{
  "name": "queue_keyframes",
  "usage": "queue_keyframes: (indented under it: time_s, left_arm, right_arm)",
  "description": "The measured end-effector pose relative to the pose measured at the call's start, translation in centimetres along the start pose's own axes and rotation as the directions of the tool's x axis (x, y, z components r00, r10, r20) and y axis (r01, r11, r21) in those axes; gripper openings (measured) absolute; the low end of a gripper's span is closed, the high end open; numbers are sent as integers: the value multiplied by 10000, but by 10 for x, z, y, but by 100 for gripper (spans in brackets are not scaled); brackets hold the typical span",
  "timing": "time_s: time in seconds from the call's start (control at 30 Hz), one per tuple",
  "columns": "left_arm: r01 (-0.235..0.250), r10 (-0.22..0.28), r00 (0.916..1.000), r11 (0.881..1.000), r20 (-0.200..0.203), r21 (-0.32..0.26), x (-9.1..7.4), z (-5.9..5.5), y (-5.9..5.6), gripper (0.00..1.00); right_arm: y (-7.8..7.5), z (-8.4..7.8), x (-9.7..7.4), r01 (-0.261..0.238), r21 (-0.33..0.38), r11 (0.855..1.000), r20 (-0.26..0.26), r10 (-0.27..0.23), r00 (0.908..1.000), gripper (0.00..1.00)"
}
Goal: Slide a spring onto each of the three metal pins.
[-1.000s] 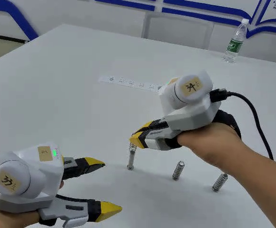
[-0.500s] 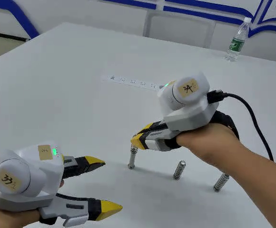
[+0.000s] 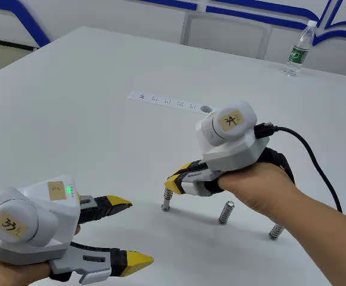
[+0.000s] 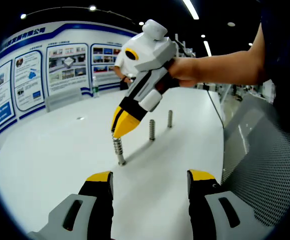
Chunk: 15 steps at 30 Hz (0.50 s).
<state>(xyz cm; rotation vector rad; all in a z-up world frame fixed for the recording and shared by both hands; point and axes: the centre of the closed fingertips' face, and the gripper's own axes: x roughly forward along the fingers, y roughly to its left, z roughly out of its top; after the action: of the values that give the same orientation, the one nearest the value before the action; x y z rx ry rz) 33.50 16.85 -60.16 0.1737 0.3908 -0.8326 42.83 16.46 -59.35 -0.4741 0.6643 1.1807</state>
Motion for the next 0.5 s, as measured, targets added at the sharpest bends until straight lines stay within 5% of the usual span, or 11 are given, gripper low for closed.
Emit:
queue_keyframes:
  time_s: [0.5]
  left_arm:
    - [-40,40,10000,10000,-24,-41,-1,-1,0,61]
  right_arm:
    - [2,-16,16,-28,11,10000,-493,29,9988,12]
